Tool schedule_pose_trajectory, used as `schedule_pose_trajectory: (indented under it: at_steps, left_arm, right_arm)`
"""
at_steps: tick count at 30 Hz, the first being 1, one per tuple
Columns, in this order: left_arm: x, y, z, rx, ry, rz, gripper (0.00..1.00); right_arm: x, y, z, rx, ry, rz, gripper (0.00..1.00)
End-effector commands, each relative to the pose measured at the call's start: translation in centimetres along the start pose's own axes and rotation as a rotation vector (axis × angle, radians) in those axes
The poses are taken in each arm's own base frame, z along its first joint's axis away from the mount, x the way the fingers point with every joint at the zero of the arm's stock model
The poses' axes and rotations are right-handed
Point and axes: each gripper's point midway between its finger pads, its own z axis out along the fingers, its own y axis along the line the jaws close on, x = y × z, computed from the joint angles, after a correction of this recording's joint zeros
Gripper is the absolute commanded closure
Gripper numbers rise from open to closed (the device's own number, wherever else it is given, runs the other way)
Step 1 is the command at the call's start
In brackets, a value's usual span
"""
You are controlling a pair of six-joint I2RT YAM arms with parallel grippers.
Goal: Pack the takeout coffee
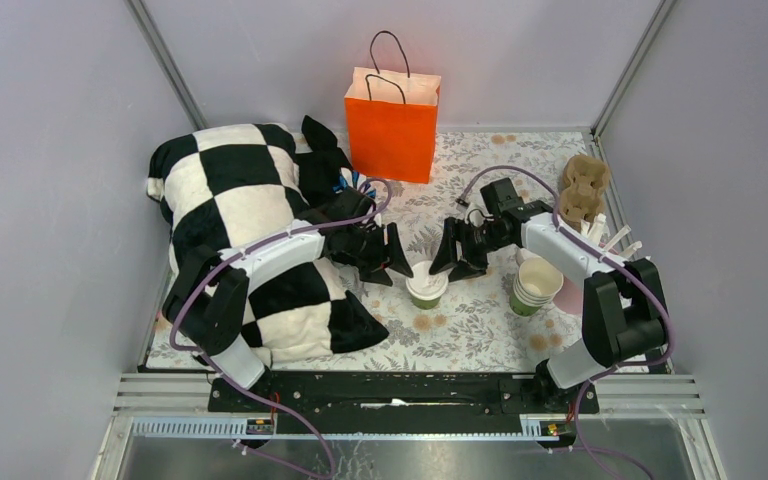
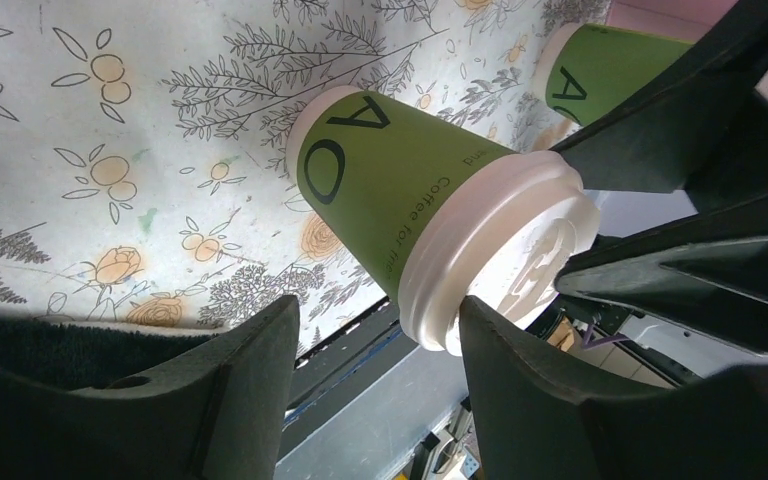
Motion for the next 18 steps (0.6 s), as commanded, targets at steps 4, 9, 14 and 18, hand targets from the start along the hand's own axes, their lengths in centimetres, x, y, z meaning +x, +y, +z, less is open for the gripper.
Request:
schedule_pose_trajectory:
  at_steps: [4,9,14,18]
  left_arm:
    - [0.6,3.0,0.7,-0.034,-0.019,-0.009,0.40]
    - [-0.1,0.9,-0.1,0.024,-0.033,0.023,0.38]
    - [-0.7,-0.3,-0.4,0.048,-0.035,0.037,0.36]
    - [-0.4,0.1,-0.2,0.037,-0.028,0.036,0.36]
  right_arm:
    - [0.8,-0.9,1.2,-0.068,0.022,0.098,0.33]
    - [0.5,0.5,-0.1,-0.090,-0.001,0.059,0.31]
    - [0.2,1.8,-1.1,-0.160,-0.013,0.057,0.30]
    - [0.3,0.4,-0.9,-0.171,-0.021,0.093,0.33]
